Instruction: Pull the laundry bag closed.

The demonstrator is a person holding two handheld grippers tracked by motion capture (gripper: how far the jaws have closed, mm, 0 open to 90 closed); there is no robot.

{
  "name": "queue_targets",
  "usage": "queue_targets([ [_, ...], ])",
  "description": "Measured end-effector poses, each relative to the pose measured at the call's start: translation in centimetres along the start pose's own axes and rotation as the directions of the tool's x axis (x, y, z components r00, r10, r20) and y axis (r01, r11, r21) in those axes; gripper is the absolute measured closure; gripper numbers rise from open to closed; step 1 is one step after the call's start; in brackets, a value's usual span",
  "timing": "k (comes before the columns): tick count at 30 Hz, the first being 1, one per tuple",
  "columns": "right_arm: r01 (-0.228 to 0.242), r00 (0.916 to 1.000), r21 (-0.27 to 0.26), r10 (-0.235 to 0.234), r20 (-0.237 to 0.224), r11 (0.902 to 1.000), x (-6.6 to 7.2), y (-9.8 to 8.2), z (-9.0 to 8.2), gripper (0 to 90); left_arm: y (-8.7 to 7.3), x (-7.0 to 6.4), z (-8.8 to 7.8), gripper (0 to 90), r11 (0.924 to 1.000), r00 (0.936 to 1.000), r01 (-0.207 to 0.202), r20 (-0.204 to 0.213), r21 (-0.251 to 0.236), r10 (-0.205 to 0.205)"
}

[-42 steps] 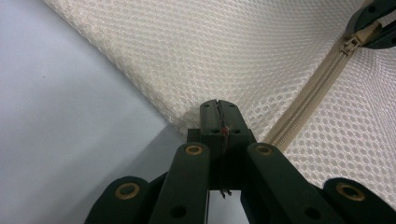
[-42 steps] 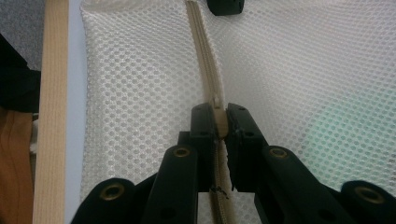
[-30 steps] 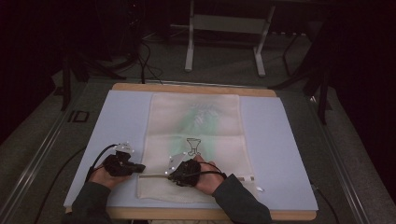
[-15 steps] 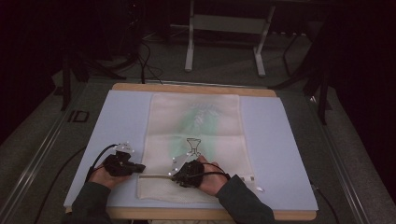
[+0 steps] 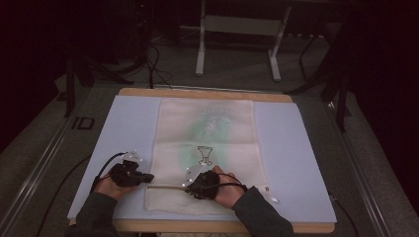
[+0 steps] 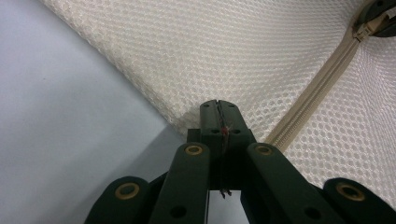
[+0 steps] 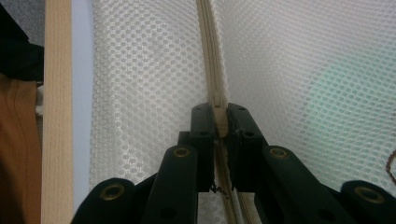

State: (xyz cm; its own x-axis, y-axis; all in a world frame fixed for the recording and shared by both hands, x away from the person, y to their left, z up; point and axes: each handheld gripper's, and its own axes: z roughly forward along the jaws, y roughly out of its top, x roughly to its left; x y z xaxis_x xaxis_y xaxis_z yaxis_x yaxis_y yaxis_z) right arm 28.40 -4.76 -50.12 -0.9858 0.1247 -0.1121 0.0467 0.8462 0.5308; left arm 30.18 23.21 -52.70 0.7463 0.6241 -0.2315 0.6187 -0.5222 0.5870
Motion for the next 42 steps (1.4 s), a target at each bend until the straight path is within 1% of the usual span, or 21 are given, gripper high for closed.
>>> queue_targets([
  [6,0.003,1.0000,0.000,-0.003,0.007,1.0000,0.1,-0.3,-0.1,82.3,0.0,0.0,0.0,90.0,1.0000,1.0000,0.001,-0.002,0.000,-0.001],
  [11,-0.006,0.9999,-0.002,0.006,0.011,1.0000,0.2,-0.6,-0.3,82.3,0.0,0.0,0.0,90.0,1.0000,1.0000,0.000,-0.003,0.000,0.000],
  [13,-0.006,1.0000,0.001,0.006,0.007,1.0000,0.2,-0.7,-0.3,82.3,0.0,0.0,0.0,90.0,1.0000,1.0000,0.001,-0.003,0.000,-0.001],
  [21,-0.010,0.9998,-0.001,0.010,0.016,1.0000,0.2,-1.2,-0.7,82.3,0.0,0.0,0.0,90.0,1.0000,1.0000,0.002,-0.002,-0.001,-0.002],
  [28,-0.003,0.9998,-0.002,0.003,0.019,1.0000,0.2,-1.6,-1.0,82.3,0.0,0.0,0.0,90.0,1.0000,1.0000,0.003,0.001,-0.001,-0.003],
  [32,-0.011,0.9997,-0.001,0.011,0.023,0.9999,0.2,-1.7,-1.2,82.3,0.0,0.0,0.0,90.0,1.0000,1.0000,0.002,0.000,-0.001,-0.002],
  [33,-0.004,0.9997,0.001,0.004,0.023,1.0000,0.1,-1.9,-1.3,82.3,0.0,0.0,0.0,90.0,1.0000,1.0000,0.002,0.000,-0.001,-0.002],
  [35,-0.012,0.9996,0.002,0.012,0.025,0.9999,0.2,-2.0,-1.4,82.2,0.0,0.0,0.0,90.0,1.0000,1.0000,0.001,-0.001,-0.001,-0.001],
  [41,-0.011,0.9995,0.002,0.011,0.029,0.9999,0.1,-2.3,-1.6,82.3,0.0,0.0,0.0,90.0,1.0000,1.0000,0.002,0.000,-0.001,-0.002],
  [42,-0.018,0.9993,0.003,0.018,0.032,0.9998,0.1,-2.4,-1.7,82.3,0.0,0.0,0.0,90.0,1.0000,1.0000,0.002,0.000,-0.001,-0.002],
])
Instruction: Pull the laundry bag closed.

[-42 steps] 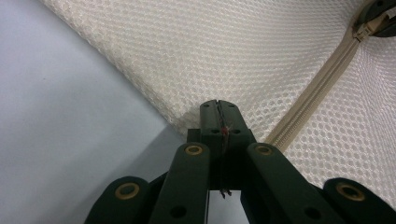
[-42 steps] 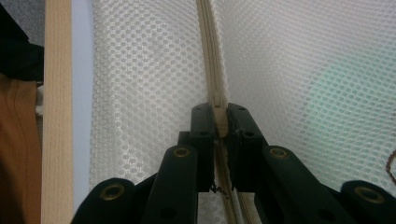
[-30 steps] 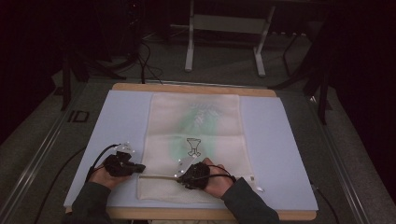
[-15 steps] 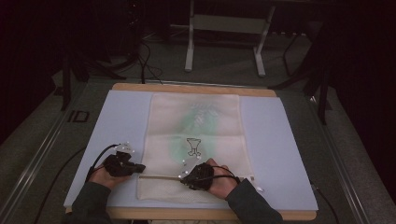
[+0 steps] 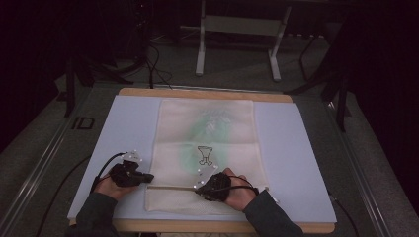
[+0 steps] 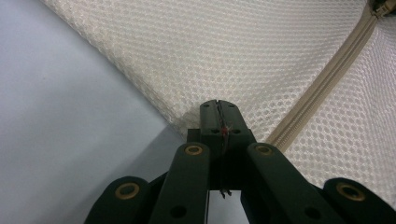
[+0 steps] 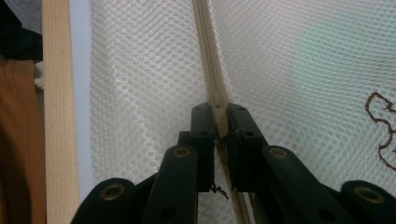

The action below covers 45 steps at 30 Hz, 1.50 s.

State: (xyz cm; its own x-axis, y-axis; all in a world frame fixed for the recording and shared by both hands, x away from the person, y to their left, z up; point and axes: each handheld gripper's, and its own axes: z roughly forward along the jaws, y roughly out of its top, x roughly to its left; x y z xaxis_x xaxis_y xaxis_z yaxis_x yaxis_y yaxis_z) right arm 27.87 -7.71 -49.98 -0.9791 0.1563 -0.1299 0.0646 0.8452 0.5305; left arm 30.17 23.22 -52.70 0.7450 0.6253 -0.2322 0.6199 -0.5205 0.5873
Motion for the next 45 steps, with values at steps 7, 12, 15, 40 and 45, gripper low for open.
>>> queue_targets([
  [7,0.003,1.0000,0.007,-0.003,0.004,1.0000,0.0,-0.3,-0.3,82.3,0.0,0.0,0.0,90.0,1.0000,1.0000,0.001,0.001,0.000,-0.001],
  [12,-0.006,1.0000,0.012,0.006,0.007,0.9999,-0.1,-0.7,-0.5,82.3,0.0,0.0,0.0,90.0,1.0000,1.0000,0.001,0.001,0.000,-0.001],
  [15,-0.005,0.9999,0.015,0.005,0.010,0.9999,-0.1,-0.9,-0.7,82.3,0.0,0.0,0.0,90.0,1.0000,1.0000,0.001,0.000,0.000,-0.001],
  [40,-0.019,0.9996,0.012,0.018,0.023,0.9998,-0.3,-2.2,-1.5,82.3,0.0,-0.1,0.0,90.0,1.0000,1.0000,0.000,-0.003,0.001,0.000],
  [45,-0.031,0.9993,0.012,0.030,0.022,0.9995,-0.2,-2.5,-1.6,82.3,0.0,-0.1,0.0,90.0,1.0000,1.0000,-0.001,-0.004,0.002,0.001],
])
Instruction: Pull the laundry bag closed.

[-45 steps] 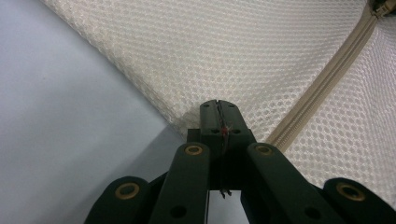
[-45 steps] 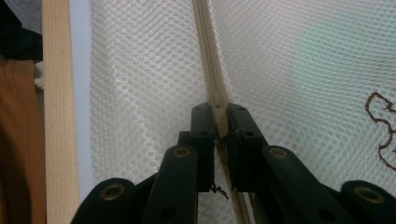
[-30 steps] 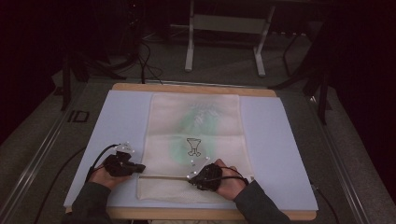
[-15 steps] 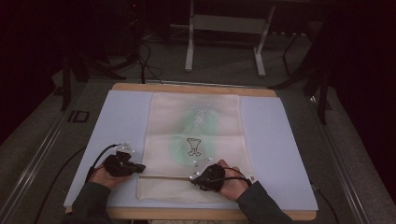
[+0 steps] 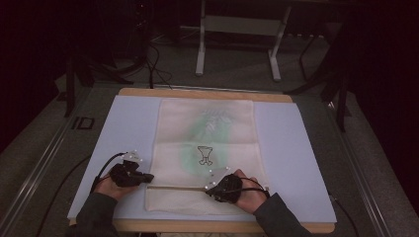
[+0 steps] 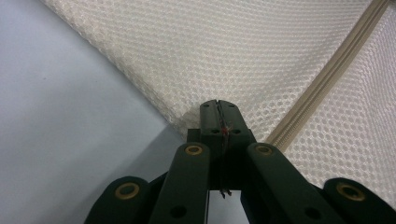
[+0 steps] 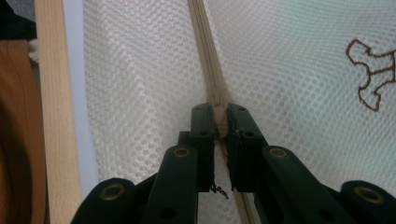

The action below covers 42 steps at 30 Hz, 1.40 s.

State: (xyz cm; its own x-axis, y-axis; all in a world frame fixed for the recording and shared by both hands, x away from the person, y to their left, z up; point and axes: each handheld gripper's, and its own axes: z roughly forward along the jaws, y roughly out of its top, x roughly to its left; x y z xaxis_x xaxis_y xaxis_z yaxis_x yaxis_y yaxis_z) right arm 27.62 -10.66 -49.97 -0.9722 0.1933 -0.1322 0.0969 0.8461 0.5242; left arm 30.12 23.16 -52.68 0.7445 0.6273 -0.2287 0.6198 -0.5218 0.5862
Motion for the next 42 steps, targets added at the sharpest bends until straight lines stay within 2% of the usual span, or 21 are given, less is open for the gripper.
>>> queue_targets([
  [18,0.002,1.0000,0.014,-0.002,0.008,0.9999,-0.1,-0.6,-0.3,82.3,0.0,0.0,0.0,90.0,1.0000,1.0000,0.002,-0.001,-0.001,-0.002],
  [42,-0.054,0.9978,0.007,0.054,0.040,0.9985,-1.2,-2.6,-2.1,82.3,0.0,0.0,0.0,90.0,1.0000,1.0000,0.001,0.000,0.001,-0.001],
])
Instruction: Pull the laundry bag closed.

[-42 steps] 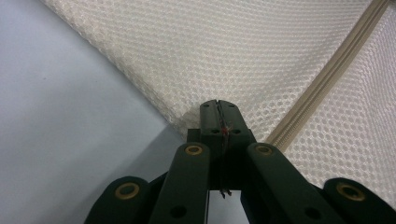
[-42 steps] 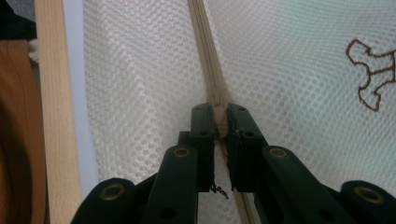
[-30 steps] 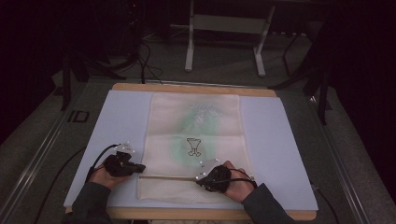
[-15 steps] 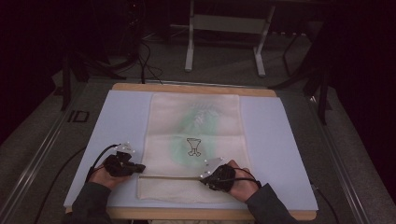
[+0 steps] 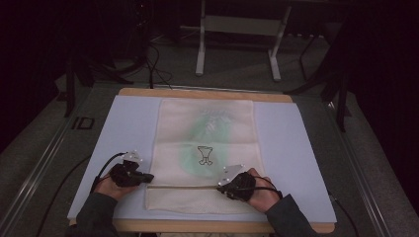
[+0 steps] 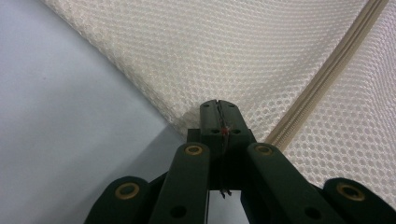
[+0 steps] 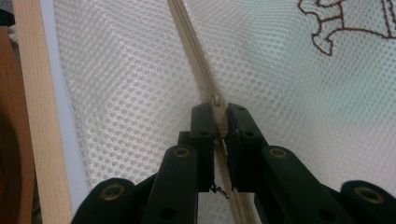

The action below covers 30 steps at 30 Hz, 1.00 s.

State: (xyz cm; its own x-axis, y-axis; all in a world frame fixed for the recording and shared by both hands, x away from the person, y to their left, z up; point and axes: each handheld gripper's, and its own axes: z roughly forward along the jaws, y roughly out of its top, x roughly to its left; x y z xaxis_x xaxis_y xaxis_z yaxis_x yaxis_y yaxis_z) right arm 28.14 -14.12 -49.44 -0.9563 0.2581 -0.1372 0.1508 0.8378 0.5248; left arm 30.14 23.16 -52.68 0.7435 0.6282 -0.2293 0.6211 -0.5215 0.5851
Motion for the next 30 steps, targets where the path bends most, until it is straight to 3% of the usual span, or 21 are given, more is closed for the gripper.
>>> queue_targets([
  [30,-0.051,0.9985,0.007,0.051,0.021,0.9987,-0.7,-2.4,-0.9,82.3,0.0,0.0,0.0,90.0,1.0000,1.0000,0.000,-0.002,-0.001,0.000],
])
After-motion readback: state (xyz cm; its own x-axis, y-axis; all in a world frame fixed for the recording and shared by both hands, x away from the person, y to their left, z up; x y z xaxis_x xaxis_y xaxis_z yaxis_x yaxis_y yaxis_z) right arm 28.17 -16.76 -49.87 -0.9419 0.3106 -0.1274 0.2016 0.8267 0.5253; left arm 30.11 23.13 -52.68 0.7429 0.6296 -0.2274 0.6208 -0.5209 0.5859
